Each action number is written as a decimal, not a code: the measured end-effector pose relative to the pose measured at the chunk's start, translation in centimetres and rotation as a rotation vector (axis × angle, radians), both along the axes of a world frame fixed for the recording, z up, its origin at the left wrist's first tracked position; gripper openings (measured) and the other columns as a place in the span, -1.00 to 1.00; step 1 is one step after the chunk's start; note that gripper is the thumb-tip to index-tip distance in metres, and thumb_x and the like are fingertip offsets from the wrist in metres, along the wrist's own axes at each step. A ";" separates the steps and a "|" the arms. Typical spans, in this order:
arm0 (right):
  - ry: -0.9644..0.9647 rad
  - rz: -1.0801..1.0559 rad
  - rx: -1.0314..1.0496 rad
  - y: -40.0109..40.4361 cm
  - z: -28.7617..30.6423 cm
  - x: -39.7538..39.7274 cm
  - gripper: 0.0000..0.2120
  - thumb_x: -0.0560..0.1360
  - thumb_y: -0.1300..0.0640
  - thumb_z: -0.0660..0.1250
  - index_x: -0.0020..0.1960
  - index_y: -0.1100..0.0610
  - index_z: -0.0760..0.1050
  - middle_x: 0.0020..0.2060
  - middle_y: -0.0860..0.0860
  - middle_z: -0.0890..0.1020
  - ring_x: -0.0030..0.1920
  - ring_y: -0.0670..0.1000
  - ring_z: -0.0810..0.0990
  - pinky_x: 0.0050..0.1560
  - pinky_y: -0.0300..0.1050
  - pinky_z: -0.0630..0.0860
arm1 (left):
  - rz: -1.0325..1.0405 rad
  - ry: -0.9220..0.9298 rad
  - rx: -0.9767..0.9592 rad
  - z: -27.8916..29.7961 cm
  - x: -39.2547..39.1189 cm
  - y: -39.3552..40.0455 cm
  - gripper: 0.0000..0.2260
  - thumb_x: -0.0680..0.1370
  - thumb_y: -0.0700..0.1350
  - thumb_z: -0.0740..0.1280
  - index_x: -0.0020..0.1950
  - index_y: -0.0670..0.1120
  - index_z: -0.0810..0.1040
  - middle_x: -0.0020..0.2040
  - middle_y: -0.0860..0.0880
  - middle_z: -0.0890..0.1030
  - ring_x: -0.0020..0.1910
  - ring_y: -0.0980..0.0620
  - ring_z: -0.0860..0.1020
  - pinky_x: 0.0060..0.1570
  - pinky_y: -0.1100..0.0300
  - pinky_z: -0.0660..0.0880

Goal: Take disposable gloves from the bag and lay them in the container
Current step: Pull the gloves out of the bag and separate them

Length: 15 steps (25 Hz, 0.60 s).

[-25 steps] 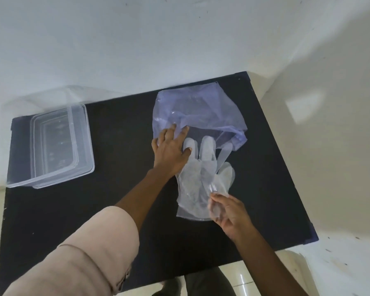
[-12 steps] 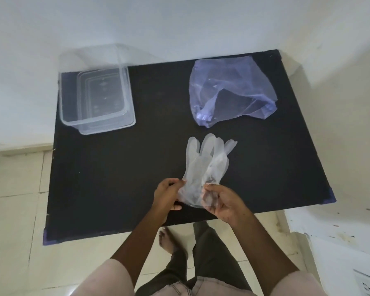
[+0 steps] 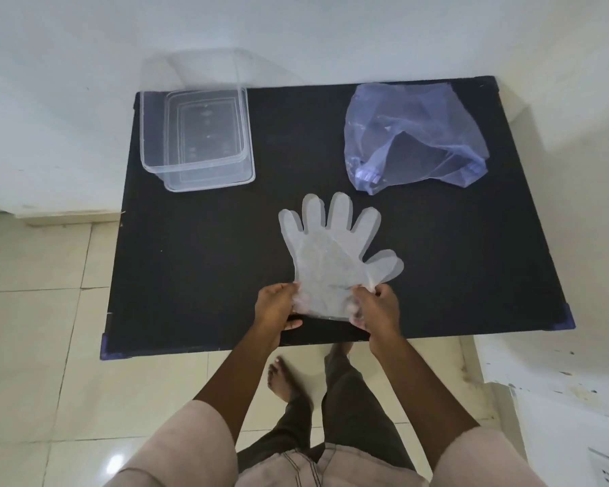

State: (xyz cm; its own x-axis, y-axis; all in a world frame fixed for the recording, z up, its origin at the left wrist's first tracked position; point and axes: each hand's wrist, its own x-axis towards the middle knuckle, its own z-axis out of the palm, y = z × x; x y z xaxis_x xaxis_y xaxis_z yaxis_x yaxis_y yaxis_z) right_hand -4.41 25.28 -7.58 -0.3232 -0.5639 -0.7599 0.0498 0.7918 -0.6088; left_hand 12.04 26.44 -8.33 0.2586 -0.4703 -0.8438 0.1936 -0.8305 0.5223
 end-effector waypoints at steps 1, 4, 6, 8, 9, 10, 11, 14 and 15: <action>0.147 0.059 -0.042 0.1 0.1 0.1 -0.64 0.47 0.06 0.43 0.18 0.14 0.40 0.09 0.10 0.55 -0.02 0.04 0.57 -0.05 -0.03 0.61 | -0.012 0.031 0.009 0.2 0.3 0.0 -0.79 0.58 0.01 0.29 0.01 -0.11 0.62 -0.03 -0.11 0.69 -0.06 -0.07 0.66 -0.23 0.07 0.59; 0.626 0.249 -0.307 0.7 0.4 0.0 -0.49 0.42 0.02 0.46 0.27 0.14 0.35 0.22 0.15 0.47 0.17 0.11 0.48 0.12 -0.01 0.50 | -0.037 0.098 0.028 0.6 1.3 0.7 -0.71 0.61 0.06 0.22 0.01 -0.11 0.63 -0.09 -0.10 0.71 -0.13 -0.07 0.67 -0.21 0.06 0.58; 0.660 0.450 -0.554 1.1 0.5 0.6 -0.58 0.44 0.04 0.44 0.22 0.14 0.43 0.17 0.14 0.51 0.15 0.08 0.48 0.14 -0.04 0.49 | -0.025 0.134 0.045 0.6 1.6 1.4 -0.70 0.62 0.06 0.20 0.02 -0.12 0.62 -0.08 -0.10 0.71 -0.12 -0.07 0.67 -0.18 0.05 0.58; 0.519 0.779 -0.606 1.3 0.4 1.6 -0.71 0.47 0.01 0.41 0.11 0.12 0.51 0.09 0.09 0.57 0.10 0.03 0.51 0.14 -0.03 0.51 | -0.005 0.146 0.036 0.5 1.6 1.9 -0.68 0.63 0.06 0.19 0.05 -0.13 0.62 -0.04 -0.12 0.70 -0.07 -0.09 0.67 -0.13 0.02 0.58; 0.495 0.935 -0.570 1.3 0.3 2.2 -0.71 0.47 -0.05 0.39 0.11 0.10 0.53 0.08 0.05 0.58 0.10 0.02 0.51 0.15 -0.06 0.48 | 0.004 0.143 0.017 0.5 1.5 2.1 -0.68 0.63 0.06 0.18 0.05 -0.13 0.63 -0.03 -0.13 0.71 -0.06 -0.10 0.67 -0.11 0.01 0.59; 0.497 1.029 -0.530 1.3 0.0 2.8 -0.67 0.47 -0.11 0.38 0.12 0.08 0.53 0.09 0.02 0.58 0.10 0.00 0.50 0.17 -0.09 0.46 | 0.008 0.136 -0.007 0.6 1.4 2.1 -0.67 0.64 0.06 0.17 0.04 -0.12 0.64 -0.02 -0.14 0.71 -0.05 -0.10 0.67 -0.08 0.00 0.60; 0.500 1.049 -0.494 1.2 -0.3 3.4 -0.64 0.47 -0.14 0.37 0.14 0.07 0.53 0.09 0.01 0.59 0.09 -0.02 0.51 0.16 -0.11 0.46 | 0.007 0.126 -0.029 0.6 1.4 2.1 -0.65 0.64 0.07 0.16 0.03 -0.10 0.66 -0.02 -0.14 0.71 -0.03 -0.10 0.67 -0.04 0.00 0.60; 0.469 0.929 -0.441 1.1 -0.7 5.0 -0.69 0.48 -0.12 0.36 0.08 0.07 0.53 -0.01 -0.01 0.62 -0.03 -0.05 0.55 0.02 -0.16 0.50 | -0.007 0.111 -0.059 0.8 1.3 2.3 -0.62 0.65 0.07 0.13 0.01 -0.07 0.69 -0.02 -0.10 0.72 -0.01 -0.08 0.67 0.05 -0.01 0.57; 0.485 0.912 -0.433 1.0 -0.8 5.3 -0.74 0.49 -0.08 0.36 0.05 0.08 0.55 -0.06 0.00 0.64 -0.07 -0.06 0.56 -0.03 -0.17 0.50 | -0.009 0.111 -0.058 0.8 1.3 2.3 -0.62 0.65 0.07 0.13 0.00 -0.07 0.69 -0.03 -0.08 0.73 -0.02 -0.07 0.67 0.06 -0.02 0.56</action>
